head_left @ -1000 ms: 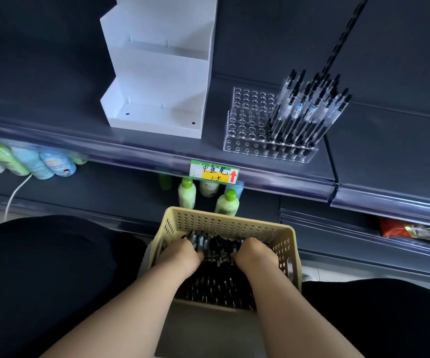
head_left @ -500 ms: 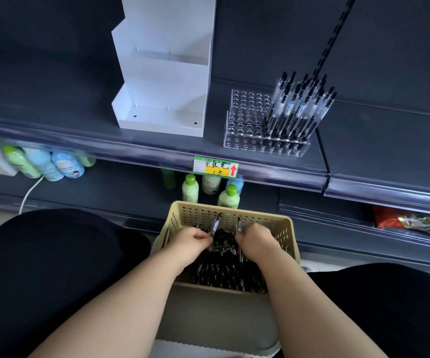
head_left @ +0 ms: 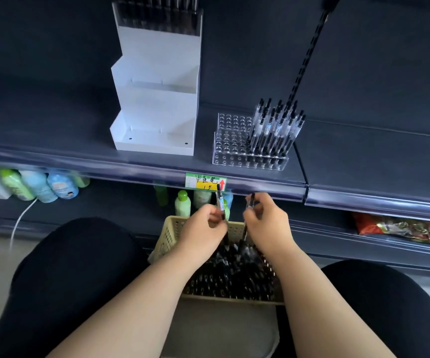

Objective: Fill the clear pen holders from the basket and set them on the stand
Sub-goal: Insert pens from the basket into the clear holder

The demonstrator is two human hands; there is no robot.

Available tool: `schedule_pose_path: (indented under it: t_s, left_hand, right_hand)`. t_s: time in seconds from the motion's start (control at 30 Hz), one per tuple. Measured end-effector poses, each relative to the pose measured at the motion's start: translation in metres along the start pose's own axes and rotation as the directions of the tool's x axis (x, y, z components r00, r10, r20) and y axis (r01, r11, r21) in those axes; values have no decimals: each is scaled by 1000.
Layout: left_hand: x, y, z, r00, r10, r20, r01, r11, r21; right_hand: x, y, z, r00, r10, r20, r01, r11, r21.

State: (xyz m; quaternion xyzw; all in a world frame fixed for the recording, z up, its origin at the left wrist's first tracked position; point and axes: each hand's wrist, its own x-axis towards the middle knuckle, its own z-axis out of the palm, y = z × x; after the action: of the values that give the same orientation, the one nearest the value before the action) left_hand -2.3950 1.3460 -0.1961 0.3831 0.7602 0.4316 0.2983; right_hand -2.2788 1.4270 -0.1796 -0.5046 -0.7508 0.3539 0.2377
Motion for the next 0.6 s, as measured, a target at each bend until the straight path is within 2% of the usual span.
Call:
schedule_pose_path:
  t_s: [0.13, 0.37, 0.6]
  left_hand:
    - [7, 28, -11, 987, 130, -93, -124, 990, 66]
    - [45, 76, -44, 940, 284, -190, -291, 957, -11]
    - [118, 119, -53, 879, 411, -241, -407, 911, 67]
  right_hand:
    - [6, -20, -22, 987, -95, -130, 113, 983, 141]
    - [37, -72, -80, 936, -220, -275, 311, 884, 350]
    - [105, -122, -113, 842, -386, -378, 477, 860, 184]
